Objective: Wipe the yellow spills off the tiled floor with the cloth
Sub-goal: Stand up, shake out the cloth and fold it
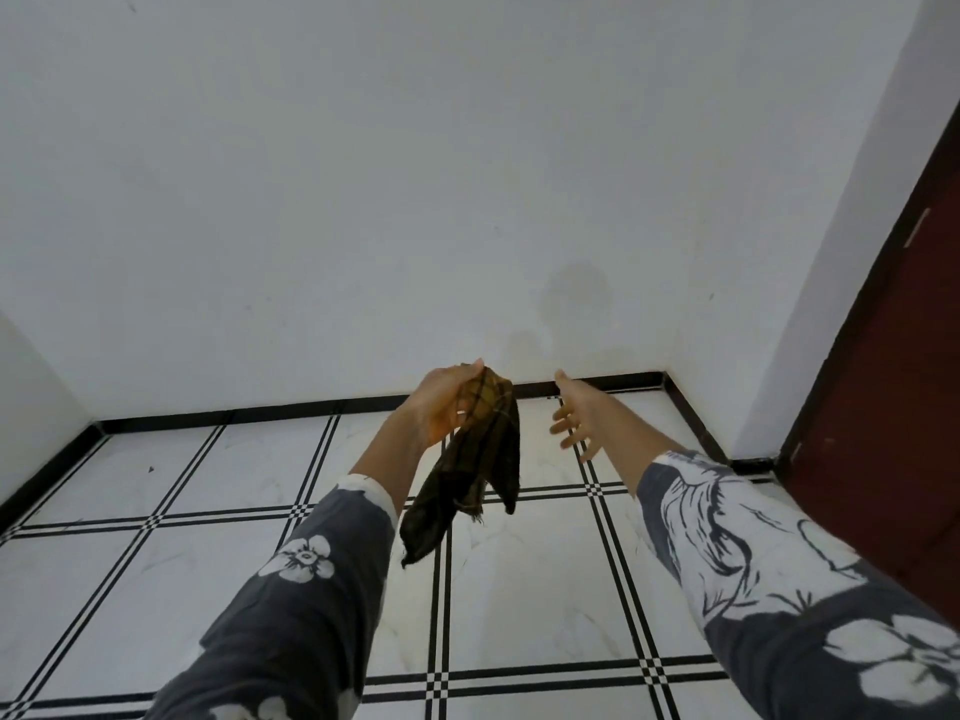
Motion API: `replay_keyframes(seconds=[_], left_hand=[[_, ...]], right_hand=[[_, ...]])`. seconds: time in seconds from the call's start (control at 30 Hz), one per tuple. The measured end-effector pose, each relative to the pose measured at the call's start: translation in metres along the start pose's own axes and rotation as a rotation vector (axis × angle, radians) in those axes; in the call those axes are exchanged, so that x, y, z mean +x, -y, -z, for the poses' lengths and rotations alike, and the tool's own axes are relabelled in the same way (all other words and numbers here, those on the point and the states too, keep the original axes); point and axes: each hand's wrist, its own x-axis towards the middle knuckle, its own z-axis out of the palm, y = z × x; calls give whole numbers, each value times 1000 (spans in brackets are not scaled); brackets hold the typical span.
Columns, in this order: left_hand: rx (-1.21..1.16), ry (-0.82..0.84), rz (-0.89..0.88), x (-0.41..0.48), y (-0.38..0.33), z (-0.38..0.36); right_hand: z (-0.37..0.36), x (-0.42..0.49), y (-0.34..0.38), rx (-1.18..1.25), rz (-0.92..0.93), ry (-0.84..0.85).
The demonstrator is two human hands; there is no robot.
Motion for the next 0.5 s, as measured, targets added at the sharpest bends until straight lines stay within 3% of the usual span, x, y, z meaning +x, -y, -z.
replay_keyframes(seconds=[0.1, 0.23, 0.4, 0.5], left_hand=[[-117, -135, 6, 6, 1, -4], [-242, -269, -22, 8, -4, -12], [-494, -345, -14, 9, -14, -13], [-529, -292, -45, 8, -18, -11]], right_hand=[[-8, 2, -23, -57, -41, 146], [-22, -1, -23, 52, 55, 225], [-33, -4, -9, 437, 193, 270], [-34, -5, -4, 464, 324, 246]])
